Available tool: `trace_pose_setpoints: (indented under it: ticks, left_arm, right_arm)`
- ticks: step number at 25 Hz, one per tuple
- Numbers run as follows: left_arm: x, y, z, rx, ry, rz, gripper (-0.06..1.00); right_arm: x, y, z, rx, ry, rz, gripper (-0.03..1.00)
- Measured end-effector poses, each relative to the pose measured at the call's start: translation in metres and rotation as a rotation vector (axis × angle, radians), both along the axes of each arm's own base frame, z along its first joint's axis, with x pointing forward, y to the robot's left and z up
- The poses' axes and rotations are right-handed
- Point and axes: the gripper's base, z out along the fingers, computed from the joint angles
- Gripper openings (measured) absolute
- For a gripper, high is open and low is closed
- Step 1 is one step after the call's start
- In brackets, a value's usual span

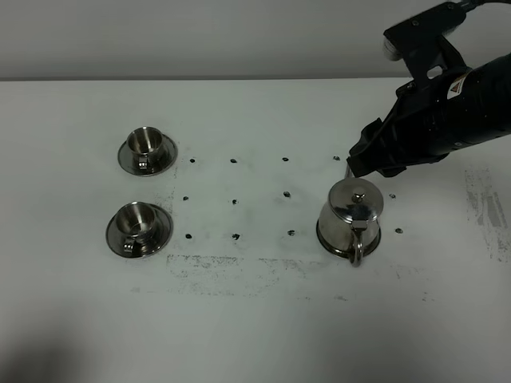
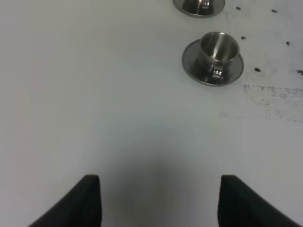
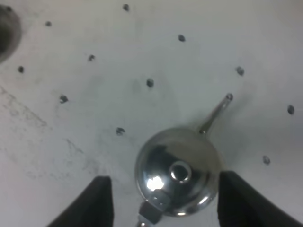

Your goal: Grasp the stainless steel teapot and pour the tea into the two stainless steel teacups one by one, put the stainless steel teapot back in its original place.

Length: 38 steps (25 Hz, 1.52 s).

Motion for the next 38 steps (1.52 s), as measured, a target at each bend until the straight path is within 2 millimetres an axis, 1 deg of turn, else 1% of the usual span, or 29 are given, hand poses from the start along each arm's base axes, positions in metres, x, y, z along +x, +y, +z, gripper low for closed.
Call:
trace_pose_setpoints:
  ticks: [11, 17, 22, 25, 29, 31, 38]
  left_arm:
    - [0.0, 0.0, 0.0, 0.0, 0.001, 0.0, 0.52]
    - [0.0, 0.0, 0.0, 0.002, 0.001, 0.001, 0.52]
    - [0.0, 0.0, 0.0, 0.002, 0.001, 0.001, 0.52]
    - [0.0, 0.0, 0.0, 0.002, 0.001, 0.001, 0.52]
    - [0.0, 0.0, 0.0, 0.003, 0.001, 0.002, 0.52]
    - [0.0, 0.0, 0.0, 0.003, 0.0, 0.002, 0.52]
    - [0.0, 0.0, 0.0, 0.003, 0.0, 0.002, 0.52]
  right_arm:
    - [0.006, 0.0, -0.012, -0.024, 0.037, -0.033, 0.48]
    - [0.007, 0.001, -0.014, -0.016, 0.049, -0.05, 0.48]
    - [0.008, -0.002, -0.023, -0.058, 0.095, -0.084, 0.48]
    - [0.004, -0.003, -0.037, -0.111, 0.114, -0.111, 0.48]
    - [-0.011, 0.006, -0.063, -0.127, 0.133, -0.139, 0.48]
    - [-0.016, 0.009, -0.073, -0.122, 0.135, -0.154, 0.48]
    - [-0.033, 0.024, -0.091, -0.132, 0.167, -0.188, 0.48]
